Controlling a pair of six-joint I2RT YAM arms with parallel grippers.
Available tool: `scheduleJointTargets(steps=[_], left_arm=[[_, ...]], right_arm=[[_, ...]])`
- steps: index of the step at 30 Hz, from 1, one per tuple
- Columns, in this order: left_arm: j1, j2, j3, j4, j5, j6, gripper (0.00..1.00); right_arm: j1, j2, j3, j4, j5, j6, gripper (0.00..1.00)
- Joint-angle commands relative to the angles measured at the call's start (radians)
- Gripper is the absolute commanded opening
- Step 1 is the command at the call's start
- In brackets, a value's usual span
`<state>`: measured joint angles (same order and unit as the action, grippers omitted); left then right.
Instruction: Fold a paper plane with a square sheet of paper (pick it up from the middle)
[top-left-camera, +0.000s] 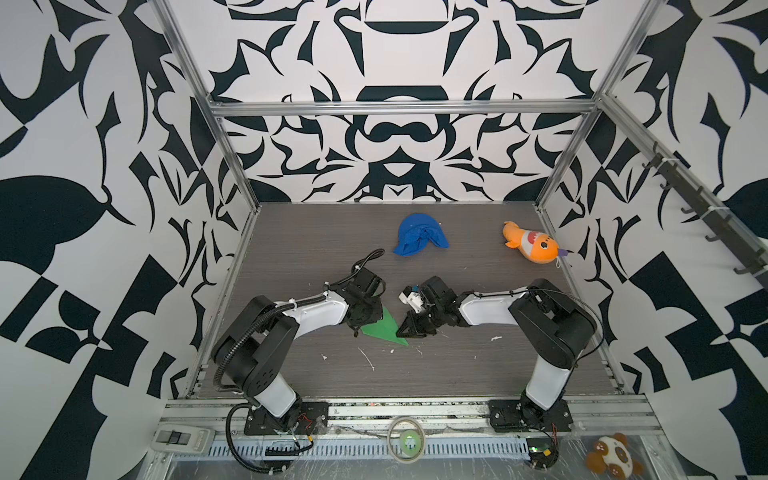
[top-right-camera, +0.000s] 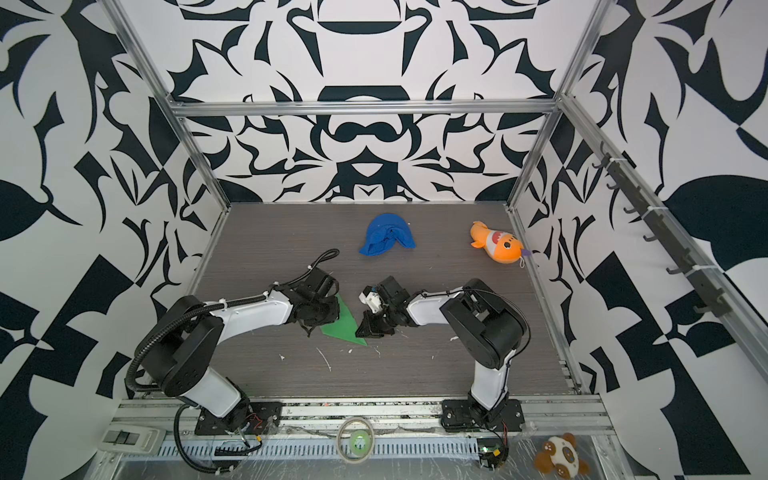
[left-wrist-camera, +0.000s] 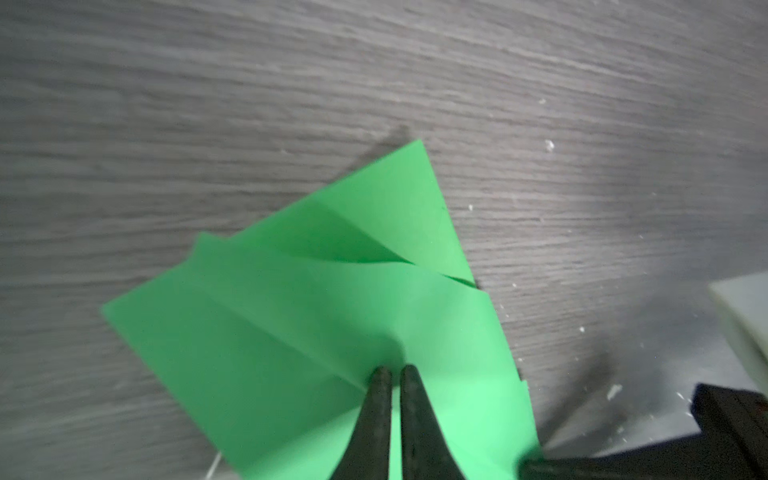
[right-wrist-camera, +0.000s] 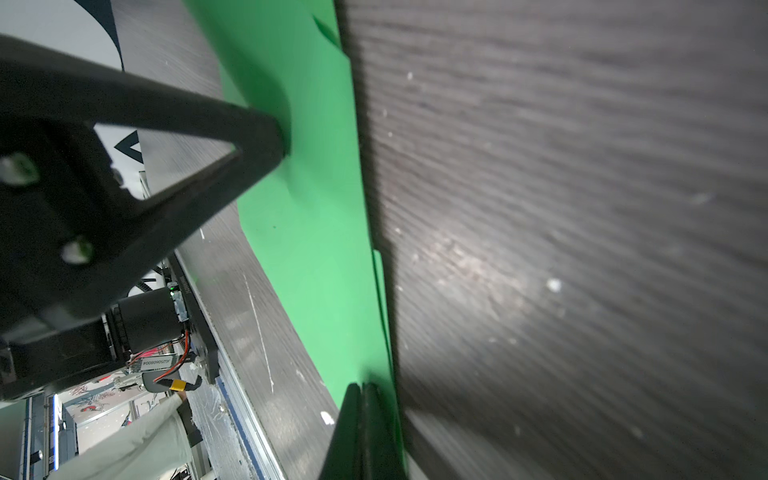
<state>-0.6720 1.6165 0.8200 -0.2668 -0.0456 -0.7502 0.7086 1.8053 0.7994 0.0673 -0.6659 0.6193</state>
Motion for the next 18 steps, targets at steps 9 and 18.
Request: scheduleJointTargets(steps=[9,18], left_arm=[[0.046,0.1,0.07,-0.168,-0.135,0.056,0.11],[0.092,0.153,0.111,-0.233,-0.209,0.063,0.11]], right_arm=[[0.003,0.02,-0.022,-0.162,0.106,-0.026,0.0],[0.003,0.023,-0.022,-0.168,0.111,-0.029,0.0]])
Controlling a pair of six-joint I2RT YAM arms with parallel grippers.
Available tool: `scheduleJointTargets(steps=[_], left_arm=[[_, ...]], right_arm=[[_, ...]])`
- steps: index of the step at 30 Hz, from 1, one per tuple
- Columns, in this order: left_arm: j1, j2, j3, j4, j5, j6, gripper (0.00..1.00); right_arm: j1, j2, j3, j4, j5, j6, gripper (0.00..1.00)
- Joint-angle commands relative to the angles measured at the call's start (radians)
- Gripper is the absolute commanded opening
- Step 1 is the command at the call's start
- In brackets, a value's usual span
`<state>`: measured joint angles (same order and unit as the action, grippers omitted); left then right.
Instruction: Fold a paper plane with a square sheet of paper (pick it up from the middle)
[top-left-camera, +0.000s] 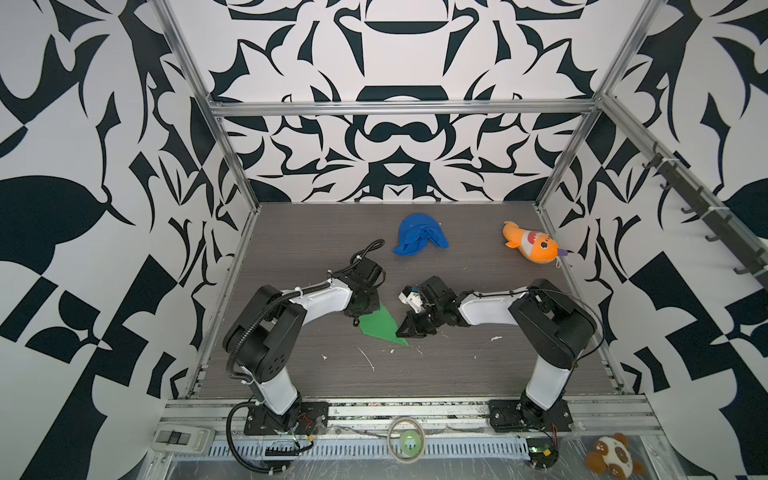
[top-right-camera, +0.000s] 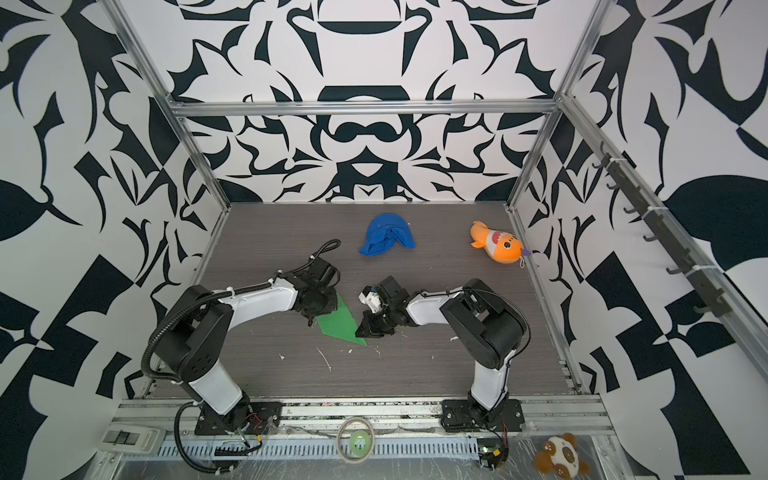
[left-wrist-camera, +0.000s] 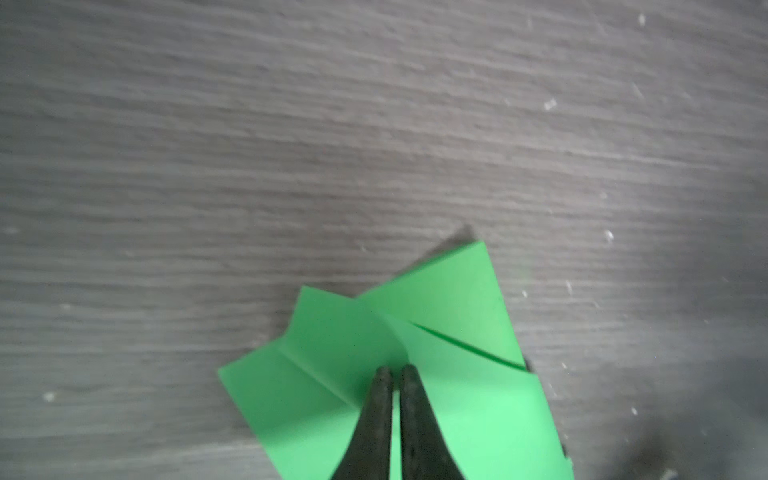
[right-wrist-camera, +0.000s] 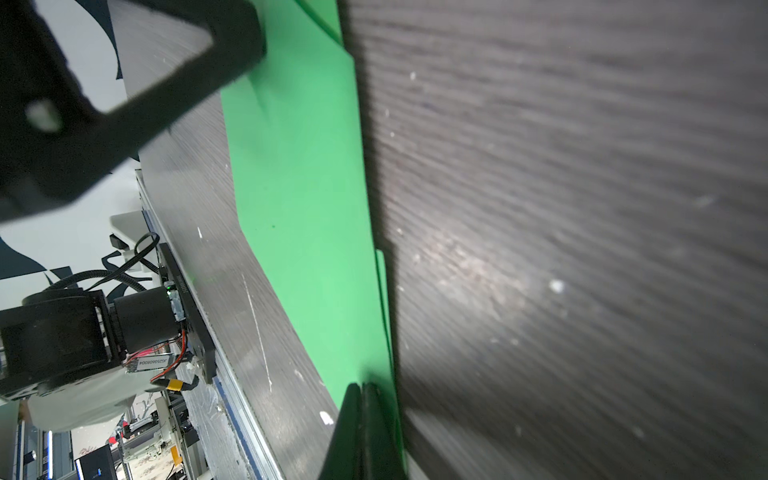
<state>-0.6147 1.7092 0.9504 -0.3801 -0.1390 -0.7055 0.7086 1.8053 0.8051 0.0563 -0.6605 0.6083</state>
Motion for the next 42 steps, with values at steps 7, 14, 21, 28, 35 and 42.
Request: scheduleJointTargets(steps=[7,14,21,28,35,42], left_arm=[[0.067,0.063,-0.019,-0.138,-0.138,0.023,0.11],[0.081,0.047,-0.021,-0.156,-0.157,0.032,0.11],[0.078,-0.079,0.046,-0.212,-0.16,0.032,0.15],[-0.053,-0.258,0.048,-0.241,-0.175,-0.068,0.22],[-0.19,-0.205,-0.002,-0.113,-0.007,-0.099,0.18],[-0.232,-0.105,-0.001,-0.07,0.08,-0.074,0.14]], right_arm=[[0.004,0.022,-0.026,-0.156,0.108,-0.018,0.0],[0.003,0.02,-0.026,-0.155,0.11,-0.018,0.0],[0.003,0.029,-0.024,-0.152,0.116,-0.013,0.0],[0.003,0.027,-0.026,-0.165,0.136,-0.015,0.0],[0.003,0.029,-0.022,-0.176,0.144,-0.015,0.0],[0.003,0.026,-0.02,-0.184,0.147,-0.016,0.0]])
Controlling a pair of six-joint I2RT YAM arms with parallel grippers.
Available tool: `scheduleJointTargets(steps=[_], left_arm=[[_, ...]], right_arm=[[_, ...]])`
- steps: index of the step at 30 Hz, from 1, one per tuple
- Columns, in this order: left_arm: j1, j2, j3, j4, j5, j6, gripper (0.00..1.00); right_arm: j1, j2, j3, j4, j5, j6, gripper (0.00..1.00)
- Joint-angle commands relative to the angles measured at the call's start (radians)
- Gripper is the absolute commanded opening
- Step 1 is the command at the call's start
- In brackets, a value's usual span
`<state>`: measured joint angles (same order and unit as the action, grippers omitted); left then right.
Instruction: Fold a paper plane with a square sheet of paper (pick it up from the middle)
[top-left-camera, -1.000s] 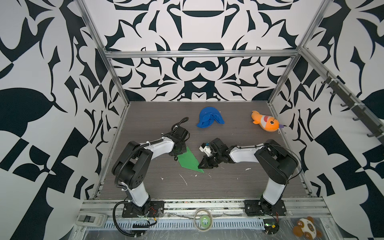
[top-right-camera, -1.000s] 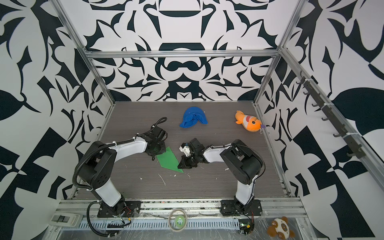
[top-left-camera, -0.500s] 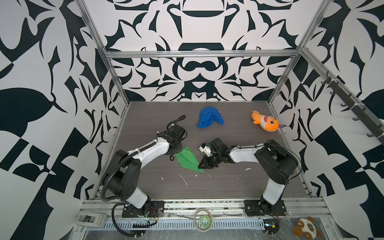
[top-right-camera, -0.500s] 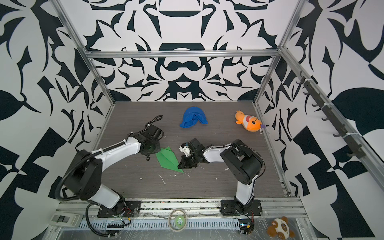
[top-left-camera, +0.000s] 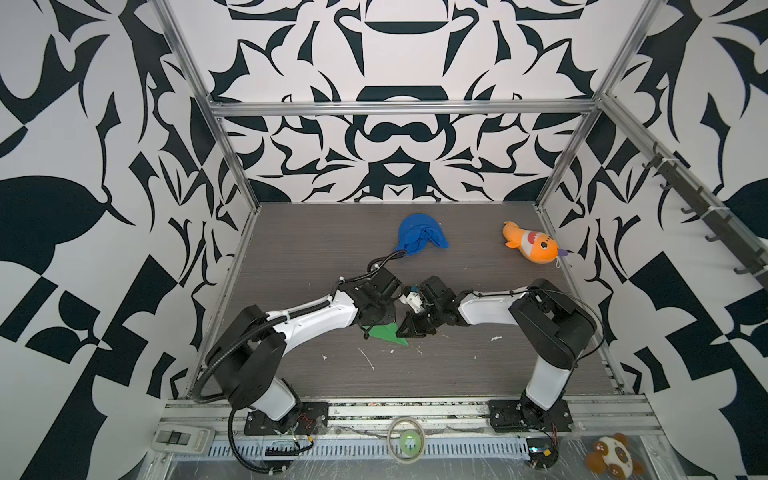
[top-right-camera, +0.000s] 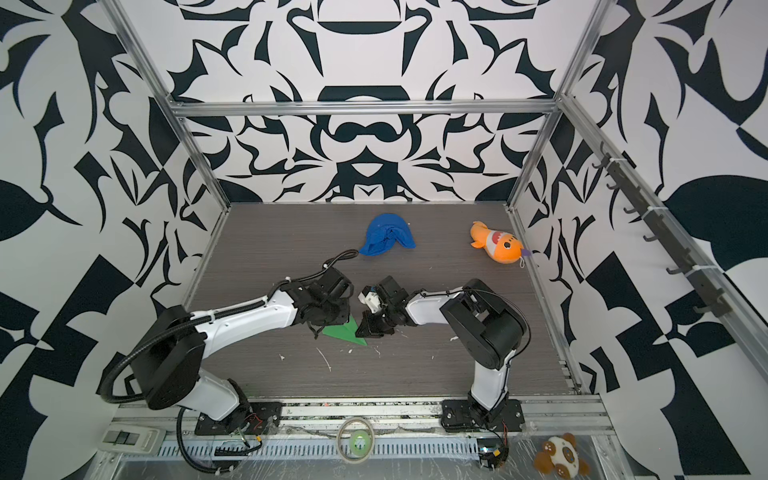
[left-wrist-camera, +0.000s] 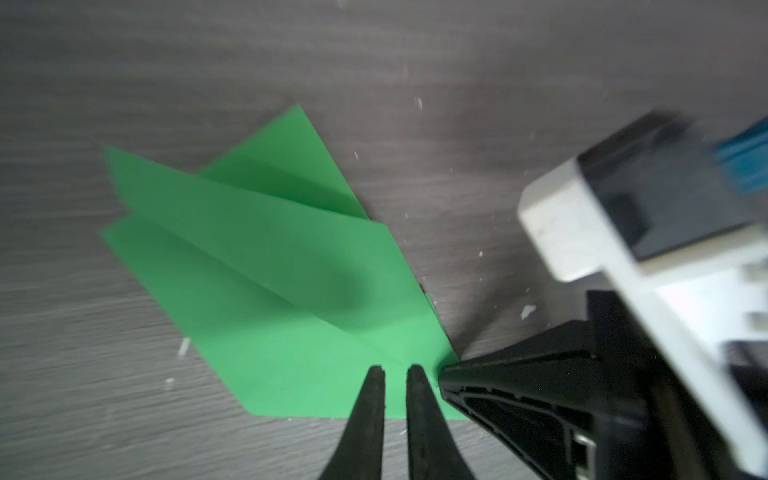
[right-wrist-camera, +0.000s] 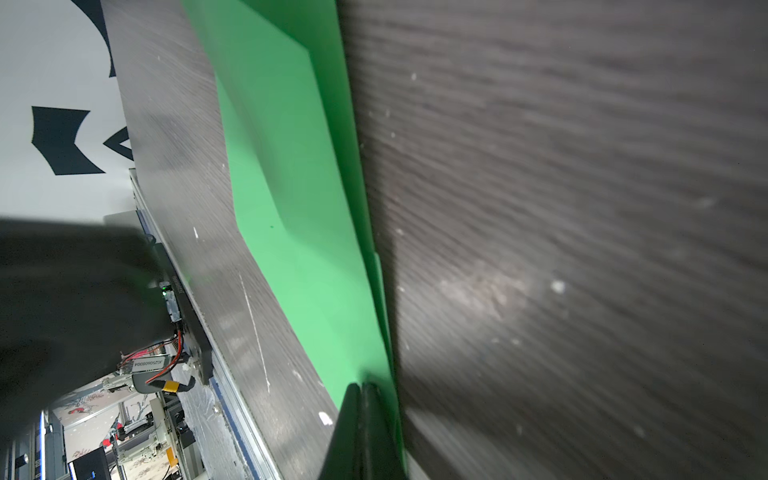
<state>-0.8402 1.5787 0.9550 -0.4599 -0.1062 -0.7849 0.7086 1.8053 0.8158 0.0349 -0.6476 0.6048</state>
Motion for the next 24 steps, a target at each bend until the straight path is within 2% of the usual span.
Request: scheduleJointTargets(steps=[1,11,24], left_arm=[[-0.007,0.037,-0.005,0.008,0.055,0.011,0.14],[-0.007,0.167,0.069,-0.064,0.078,0.076,0.11],[0.006,0.28,0.176,-0.281,-0.093,0.152,0.1]], right_arm=[[0.003,0.025,-0.031,-0.161,0.135,-0.013,0.0],[0.003,0.026,-0.035,-0.167,0.135,-0.016,0.0],[0.003,0.032,-0.034,-0.172,0.14,-0.019,0.0]])
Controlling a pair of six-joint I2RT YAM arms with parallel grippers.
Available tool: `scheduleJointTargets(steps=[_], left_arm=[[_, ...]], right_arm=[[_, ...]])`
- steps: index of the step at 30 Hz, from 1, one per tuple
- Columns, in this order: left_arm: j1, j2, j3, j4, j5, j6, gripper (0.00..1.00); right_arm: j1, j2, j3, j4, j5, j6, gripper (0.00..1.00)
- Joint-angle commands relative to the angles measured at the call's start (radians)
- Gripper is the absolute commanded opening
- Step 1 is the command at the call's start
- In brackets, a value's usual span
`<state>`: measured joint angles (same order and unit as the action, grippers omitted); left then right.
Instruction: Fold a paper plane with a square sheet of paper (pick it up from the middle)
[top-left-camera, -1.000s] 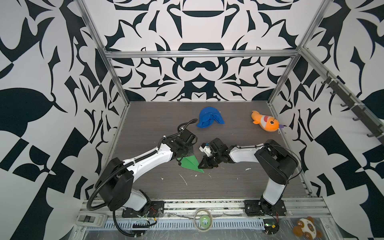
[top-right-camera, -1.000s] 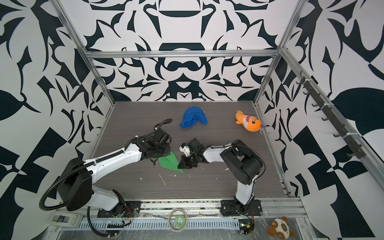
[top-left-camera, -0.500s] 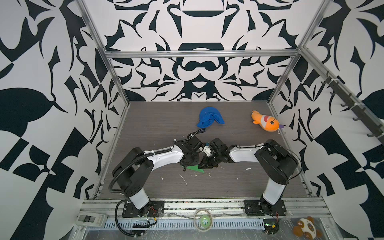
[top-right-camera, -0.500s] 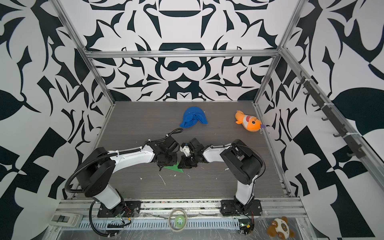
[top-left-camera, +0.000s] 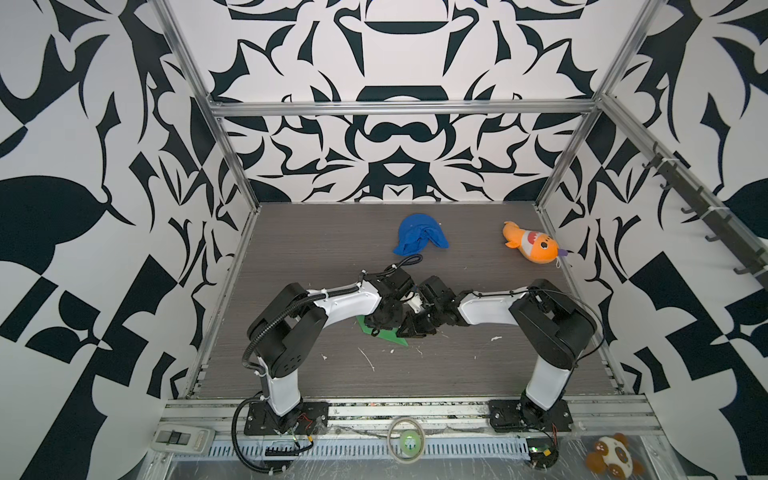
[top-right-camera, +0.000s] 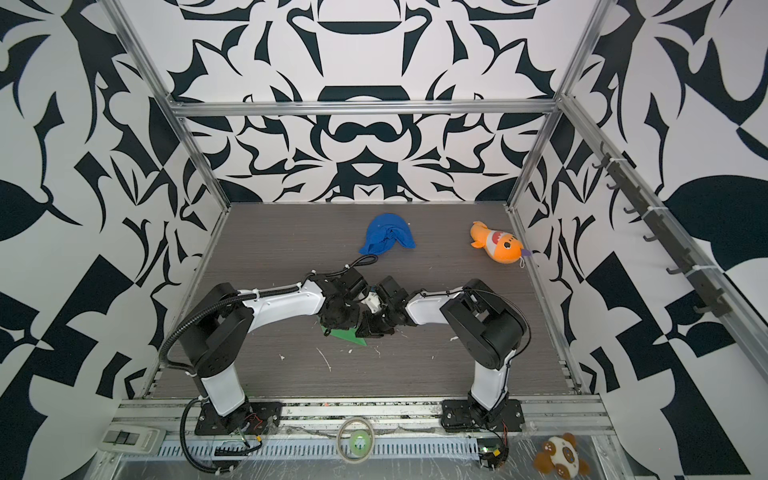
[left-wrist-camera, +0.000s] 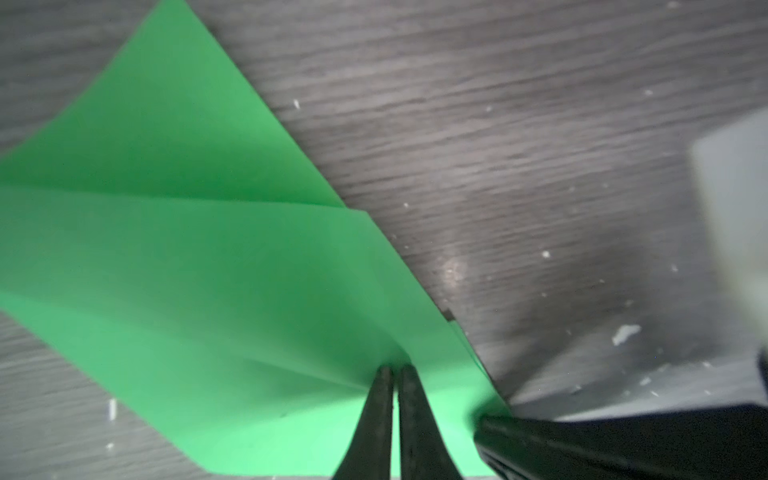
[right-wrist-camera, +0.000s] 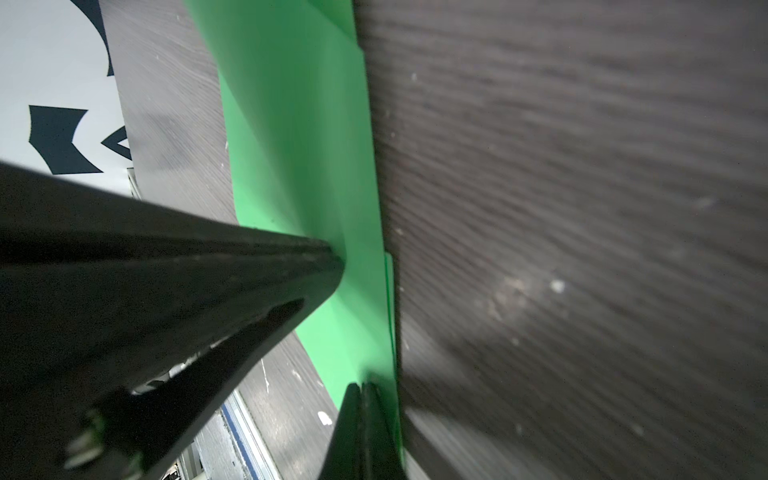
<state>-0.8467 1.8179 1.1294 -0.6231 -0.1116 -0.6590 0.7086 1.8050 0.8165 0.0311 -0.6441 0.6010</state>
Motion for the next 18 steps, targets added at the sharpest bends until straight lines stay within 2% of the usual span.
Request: scheduleJointTargets(steps=[1,7,18], left_arm=[[0.015,0.046,0.001,-0.119,-0.089,0.028,0.1],[0.043,0.049,-0.014,-0.12,-0.119,0.037,0.1],[0.169,0.042,-0.053,-0.054,-0.104,0.088,0.1]], right_arm=[[0.003,0.031,-0.036,-0.168,0.137,-0.014,0.0],[0.003,0.035,-0.039,-0.166,0.139,-0.015,0.0],[0.003,0.042,-0.038,-0.162,0.138,-0.013,0.0]])
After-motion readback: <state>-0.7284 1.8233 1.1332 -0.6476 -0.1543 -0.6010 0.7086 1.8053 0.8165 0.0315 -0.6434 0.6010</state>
